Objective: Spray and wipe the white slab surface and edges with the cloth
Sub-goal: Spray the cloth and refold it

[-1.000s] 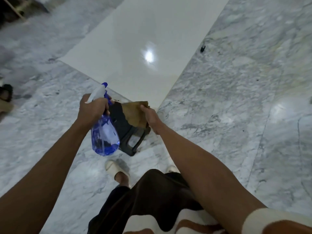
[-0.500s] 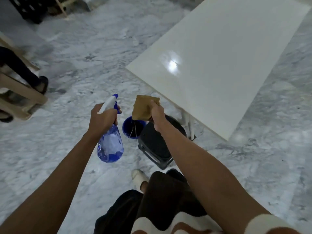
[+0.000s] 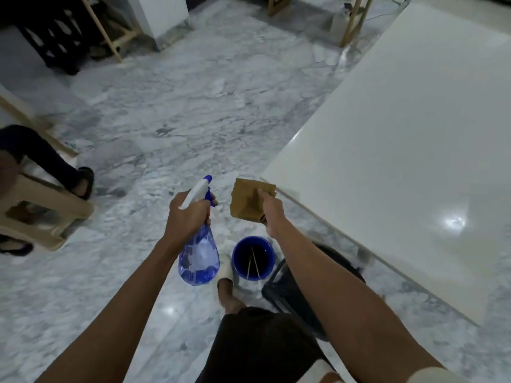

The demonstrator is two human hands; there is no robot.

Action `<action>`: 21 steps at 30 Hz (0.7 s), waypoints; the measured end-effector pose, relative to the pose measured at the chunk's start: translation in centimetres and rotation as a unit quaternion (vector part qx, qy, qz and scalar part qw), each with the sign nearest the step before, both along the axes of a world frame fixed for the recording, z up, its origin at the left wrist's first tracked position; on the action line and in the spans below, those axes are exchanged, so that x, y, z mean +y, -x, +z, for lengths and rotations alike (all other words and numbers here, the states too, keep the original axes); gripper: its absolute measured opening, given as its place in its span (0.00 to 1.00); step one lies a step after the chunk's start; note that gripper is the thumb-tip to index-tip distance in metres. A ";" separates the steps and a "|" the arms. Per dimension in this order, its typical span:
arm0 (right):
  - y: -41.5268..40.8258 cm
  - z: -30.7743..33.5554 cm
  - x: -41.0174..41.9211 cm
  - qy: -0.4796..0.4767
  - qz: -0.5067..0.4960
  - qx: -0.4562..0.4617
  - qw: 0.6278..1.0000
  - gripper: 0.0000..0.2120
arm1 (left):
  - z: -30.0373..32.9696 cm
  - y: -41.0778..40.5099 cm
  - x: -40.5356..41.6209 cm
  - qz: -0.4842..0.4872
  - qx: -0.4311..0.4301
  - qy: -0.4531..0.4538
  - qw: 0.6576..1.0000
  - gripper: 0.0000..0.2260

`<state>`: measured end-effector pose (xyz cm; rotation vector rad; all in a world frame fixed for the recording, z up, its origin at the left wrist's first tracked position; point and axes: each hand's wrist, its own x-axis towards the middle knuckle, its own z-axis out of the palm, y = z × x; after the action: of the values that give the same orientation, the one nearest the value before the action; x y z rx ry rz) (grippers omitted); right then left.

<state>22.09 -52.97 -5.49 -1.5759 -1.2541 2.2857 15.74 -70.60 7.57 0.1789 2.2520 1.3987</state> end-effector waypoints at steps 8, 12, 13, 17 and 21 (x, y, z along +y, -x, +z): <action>15.6 -0.3 2.3 0.068 -0.080 -0.018 0.994 0.26 | 0.9 19.0 4.7 -0.085 0.038 0.026 0.995 0.08; 19.4 1.2 5.3 0.069 -0.128 -0.015 0.989 0.21 | 1.8 26.0 9.1 -0.149 0.050 0.023 0.987 0.09; 20.2 1.3 6.5 0.064 -0.151 -0.013 0.986 0.22 | 1.8 27.6 10.8 -0.168 0.050 0.022 0.984 0.09; 22.8 1.0 11.9 0.042 -0.267 0.021 0.962 0.28 | 1.0 33.3 18.8 -0.278 0.061 0.003 0.959 0.10; 24.3 1.6 15.5 0.002 -0.402 0.050 0.914 0.23 | -0.2 37.8 26.3 -0.376 0.044 -0.036 0.925 0.09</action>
<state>-2.18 -37.51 -3.84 -1.5436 -0.4235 1.7820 -22.05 -44.29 7.41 1.0255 1.8646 1.0459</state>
